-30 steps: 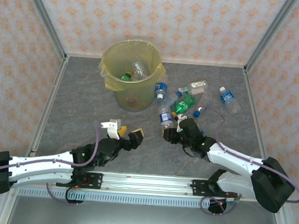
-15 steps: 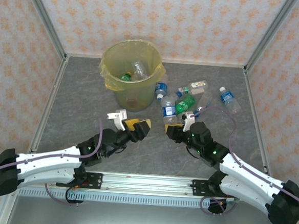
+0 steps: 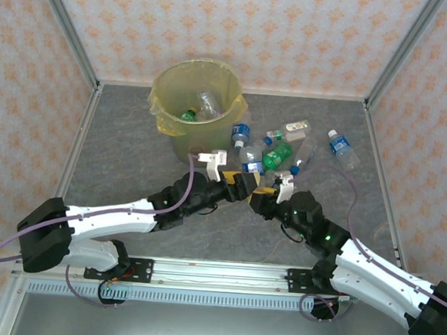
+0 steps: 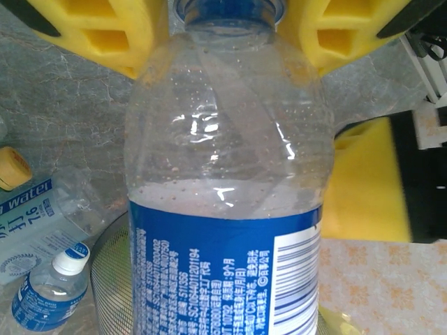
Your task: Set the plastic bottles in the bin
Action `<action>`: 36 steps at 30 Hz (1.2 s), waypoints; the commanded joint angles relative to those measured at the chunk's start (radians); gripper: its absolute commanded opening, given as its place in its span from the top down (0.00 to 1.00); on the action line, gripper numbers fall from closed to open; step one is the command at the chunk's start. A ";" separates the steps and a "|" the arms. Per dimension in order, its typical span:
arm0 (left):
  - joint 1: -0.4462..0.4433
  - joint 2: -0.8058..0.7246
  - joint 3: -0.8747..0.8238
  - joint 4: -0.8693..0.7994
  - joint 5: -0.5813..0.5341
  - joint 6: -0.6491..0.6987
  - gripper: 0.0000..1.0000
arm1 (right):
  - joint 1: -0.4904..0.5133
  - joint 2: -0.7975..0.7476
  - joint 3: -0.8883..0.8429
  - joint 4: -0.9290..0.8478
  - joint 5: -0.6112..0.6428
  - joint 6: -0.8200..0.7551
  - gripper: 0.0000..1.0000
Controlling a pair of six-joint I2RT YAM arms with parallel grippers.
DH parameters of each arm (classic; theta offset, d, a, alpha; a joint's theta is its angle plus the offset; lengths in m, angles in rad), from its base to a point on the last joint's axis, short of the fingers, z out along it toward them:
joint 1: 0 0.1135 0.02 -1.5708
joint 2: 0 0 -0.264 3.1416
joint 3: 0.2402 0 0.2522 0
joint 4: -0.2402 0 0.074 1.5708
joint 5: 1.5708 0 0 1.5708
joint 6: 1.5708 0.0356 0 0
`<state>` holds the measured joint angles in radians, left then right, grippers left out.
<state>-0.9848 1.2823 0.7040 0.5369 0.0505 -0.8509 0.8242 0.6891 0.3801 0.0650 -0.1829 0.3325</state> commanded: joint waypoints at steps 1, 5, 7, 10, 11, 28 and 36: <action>0.015 0.032 0.069 -0.035 0.022 -0.019 0.09 | 0.007 -0.025 -0.015 0.021 0.003 -0.017 0.64; 0.032 0.077 0.113 -0.065 0.020 -0.019 0.11 | 0.006 -0.037 -0.021 0.028 -0.010 -0.015 0.64; 0.045 0.098 0.128 -0.065 0.036 -0.023 0.14 | 0.007 -0.043 -0.023 0.028 -0.009 -0.016 0.64; 0.067 0.130 0.145 -0.055 0.073 -0.032 0.20 | 0.007 -0.052 -0.024 0.027 -0.007 -0.016 0.64; 0.070 0.140 0.152 -0.057 0.082 -0.033 0.21 | 0.007 -0.054 -0.024 0.028 -0.007 -0.016 0.64; 0.080 0.121 0.170 -0.096 0.090 -0.003 0.43 | 0.009 -0.096 -0.037 0.011 0.046 0.013 0.20; 0.079 0.002 0.207 -0.211 -0.001 0.066 0.48 | 0.008 -0.204 -0.030 -0.018 0.086 0.045 0.00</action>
<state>-0.9096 1.3426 0.8532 0.3717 0.1001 -0.8360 0.8242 0.5137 0.3447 0.0608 -0.1326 0.3637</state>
